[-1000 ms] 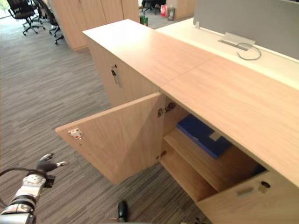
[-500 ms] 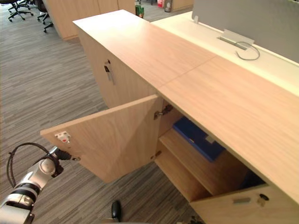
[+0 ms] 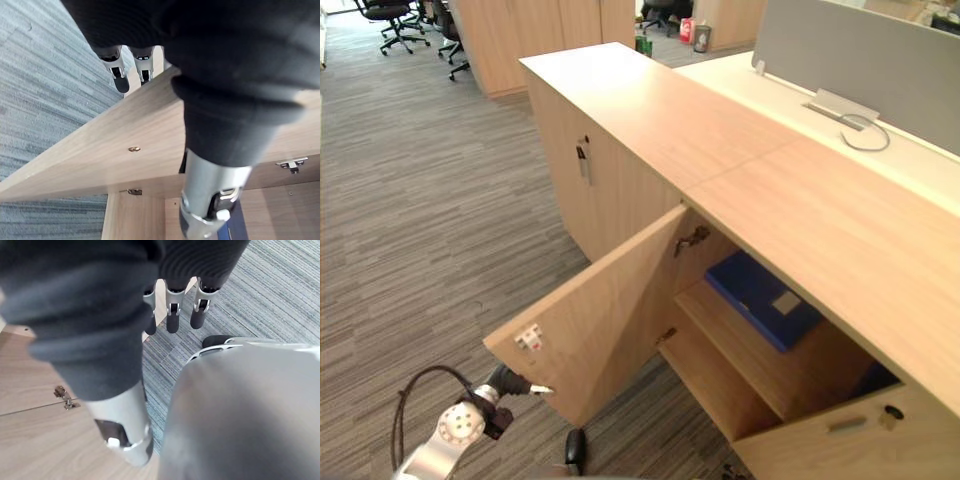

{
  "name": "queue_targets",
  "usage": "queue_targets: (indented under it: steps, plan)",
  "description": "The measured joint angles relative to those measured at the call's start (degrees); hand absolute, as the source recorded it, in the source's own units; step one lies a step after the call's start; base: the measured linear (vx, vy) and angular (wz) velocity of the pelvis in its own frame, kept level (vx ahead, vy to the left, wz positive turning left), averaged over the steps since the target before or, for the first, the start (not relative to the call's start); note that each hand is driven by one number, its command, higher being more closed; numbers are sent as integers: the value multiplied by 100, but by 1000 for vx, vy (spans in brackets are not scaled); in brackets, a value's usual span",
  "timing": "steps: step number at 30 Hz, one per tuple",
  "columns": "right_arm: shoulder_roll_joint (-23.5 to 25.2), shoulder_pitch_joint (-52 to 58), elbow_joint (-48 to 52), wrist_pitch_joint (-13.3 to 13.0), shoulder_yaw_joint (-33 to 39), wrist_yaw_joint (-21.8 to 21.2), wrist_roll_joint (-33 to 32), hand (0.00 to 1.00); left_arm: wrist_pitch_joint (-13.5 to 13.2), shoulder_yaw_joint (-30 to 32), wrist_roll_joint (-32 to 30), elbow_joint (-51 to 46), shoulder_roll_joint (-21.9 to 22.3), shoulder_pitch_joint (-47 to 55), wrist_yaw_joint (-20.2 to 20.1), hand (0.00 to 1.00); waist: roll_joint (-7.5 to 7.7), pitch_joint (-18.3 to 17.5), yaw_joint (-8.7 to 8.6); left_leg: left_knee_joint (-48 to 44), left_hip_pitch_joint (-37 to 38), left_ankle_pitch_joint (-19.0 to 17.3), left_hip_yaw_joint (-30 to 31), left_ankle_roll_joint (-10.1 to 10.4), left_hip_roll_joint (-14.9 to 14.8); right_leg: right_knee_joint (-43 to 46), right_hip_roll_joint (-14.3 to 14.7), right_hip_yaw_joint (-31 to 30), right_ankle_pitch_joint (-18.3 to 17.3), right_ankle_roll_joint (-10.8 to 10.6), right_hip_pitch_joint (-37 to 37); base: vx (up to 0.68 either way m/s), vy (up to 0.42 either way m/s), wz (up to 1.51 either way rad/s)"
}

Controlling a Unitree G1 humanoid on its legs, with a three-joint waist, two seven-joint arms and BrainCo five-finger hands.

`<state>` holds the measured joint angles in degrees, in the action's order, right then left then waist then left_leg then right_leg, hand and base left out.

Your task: Walk over to the cabinet, pick up the folder, carry it to the office cabinet, place the folder inside the office cabinet, then close the office cabinet door

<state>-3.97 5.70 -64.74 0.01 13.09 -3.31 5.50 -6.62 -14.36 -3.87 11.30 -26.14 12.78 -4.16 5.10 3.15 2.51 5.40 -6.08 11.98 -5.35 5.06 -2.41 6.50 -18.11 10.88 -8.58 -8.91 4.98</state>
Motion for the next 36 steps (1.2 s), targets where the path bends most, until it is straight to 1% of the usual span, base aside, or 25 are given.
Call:
queue_targets:
  steps: [1,2,4,5,6,7,9,10,13,14,15,16,18,21,23,25,26,29,30,31,32,33,34,35,36]
  plan:
    - [-11,-30,-11,1,-139,4,-1,0,8,40,12,-183,34,171,-17,0,38,-7,5,0,1,1,0,1,-10,-1,9,0,5,7,-3,59,-11,-9]
    - [-12,-148,-30,2,-338,-5,47,0,31,138,180,-622,145,511,-121,0,130,2,20,-1,2,1,-18,5,-60,-5,55,8,40,56,-15,54,-22,-8]
    - [87,-387,-30,-1,-486,-32,299,0,45,88,230,-988,295,890,-164,0,265,-4,46,-3,1,-3,-9,10,-138,-17,136,157,152,165,-1,52,-25,-2]
    - [93,-440,-20,-8,-569,-33,341,0,45,36,230,-988,333,905,-208,0,271,-10,77,-3,4,-4,-10,10,-155,-15,155,187,186,218,1,37,-12,0]
    - [119,-586,-21,-20,-653,-38,469,0,45,-48,230,-990,390,906,-259,0,272,-9,125,-3,6,-5,-18,8,-187,-16,181,296,252,321,0,31,-4,-7]
    - [177,-728,-22,-33,-718,-41,484,0,45,-88,241,-990,424,906,-272,0,278,-7,136,-3,8,-6,-40,6,-203,-15,194,332,301,392,-3,6,16,-11]
    - [245,-831,-26,-85,-854,-45,488,0,47,-119,272,-989,425,902,-276,0,286,-8,127,-2,15,-6,-74,5,-210,-17,192,337,334,432,-17,-11,25,-11]
    - [307,-849,-25,-124,-879,-44,492,0,48,-161,350,-989,423,890,-293,0,287,-9,119,-2,17,-5,-90,5,-219,-16,191,362,350,432,-23,-31,19,-9]
    - [350,-823,-83,-125,-1013,-36,495,0,49,-331,475,-989,423,879,-310,0,282,-7,116,-2,21,-5,-106,7,-256,-54,193,487,344,401,-29,-40,0,-7]
    - [349,-805,-144,-120,-1037,-34,505,0,47,-472,553,-989,424,870,-334,0,280,-6,115,-2,21,-2,-118,9,-265,-80,192,500,300,333,-29,-55,-13,-7]
    - [349,-789,-196,-120,-1042,-30,550,0,45,-623,623,-989,434,863,-441,0,271,-6,97,-2,23,0,-121,12,-276,-84,193,513,283,222,-30,-42,-13,-5]
    - [349,-787,-249,-120,-1043,-28,594,0,45,-718,625,-989,447,855,-473,0,257,-12,91,-2,23,0,-119,12,-286,-83,196,535,268,193,-29,-37,-14,-2]
    - [351,-727,-324,-118,-1048,-26,699,0,46,-958,625,-989,515,846,-566,0,228,-21,82,-2,23,1,-113,13,-317,-80,209,609,265,188,-27,-9,-4,-2]
    - [362,-685,-376,-116,-1043,-24,703,0,36,-1354,627,-989,581,725,-767,0,219,-20,13,-2,29,6,-117,20,-327,-81,213,614,266,191,-27,8,2,-1]
    - [370,-686,-375,-117,-1042,-19,706,0,-37,-1624,638,-989,592,540,-914,0,219,-25,-6,-2,41,8,-130,24,-327,-83,208,614,275,204,-26,38,7,-4]
    - [380,-692,-374,-117,-1037,-13,706,0,-165,-1880,646,-989,717,276,-1048,0,221,-26,-40,-2,86,13,-154,32,-330,-85,200,614,292,226,1,63,2,-6]
    - [385,-693,-374,-117,-1036,-9,706,0,-184,-1929,650,-989,747,222,-1071,0,223,-27,-48,-2,103,15,-164,34,-333,-86,199,613,294,224,12,71,-5,-9]
    - [407,-712,-364,-99,-995,18,705,0,-219,-2270,664,-988,792,-50,-1143,0,255,-49,-137,-4,134,10,-307,68,-392,-112,218,595,403,74,-5,81,-15,-23]
    - [396,-699,-365,-73,-980,52,703,0,-223,-2419,664,-989,813,-112,-1142,0,216,-63,-132,-5,172,56,-466,140,-511,-42,309,591,573,74,-139,64,-33,-76]
    - [375,-703,-354,-72,-974,73,692,0,-220,-2419,665,-979,818,-115,-1100,0,133,-71,-110,-7,237,32,-657,160,-668,59,414,635,698,216,-277,52,-44,-102]
    - [360,-710,-332,-73,-975,82,682,0,-218,-2472,664,-976,794,-160,-1107,0,75,-108,-119,-8,283,7,-820,177,-789,143,473,760,796,299,-390,16,-30,-99]
    - [358,-709,-305,-73,-972,97,665,0,-216,-2518,665,-974,794,-249,-1108,0,51,-106,-150,-8,351,-21,-975,192,-854,221,493,1000,865,341,-466,5,-21,-94]
    - [346,-723,-294,-75,-960,114,654,0,-216,-2629,666,-974,794,-426,-1108,0,44,-115,-180,-10,404,-132,-1143,196,-900,318,462,1446,912,405,-567,-7,-7,-84]
    - [349,-734,-292,-76,-906,121,638,0,-217,-2758,666,-974,806,-589,-1110,0,34,-114,-203,-29,431,-166,-1292,177,-918,373,423,1755,954,466,-622,-24,0,-85]
    - [353,-764,-288,-81,-787,121,618,0,-221,-2925,666,-978,866,-760,-1121,0,-9,-132,-247,-32,466,-199,-1459,169,-965,372,429,2098,1086,649,-711,-31,2,-75]
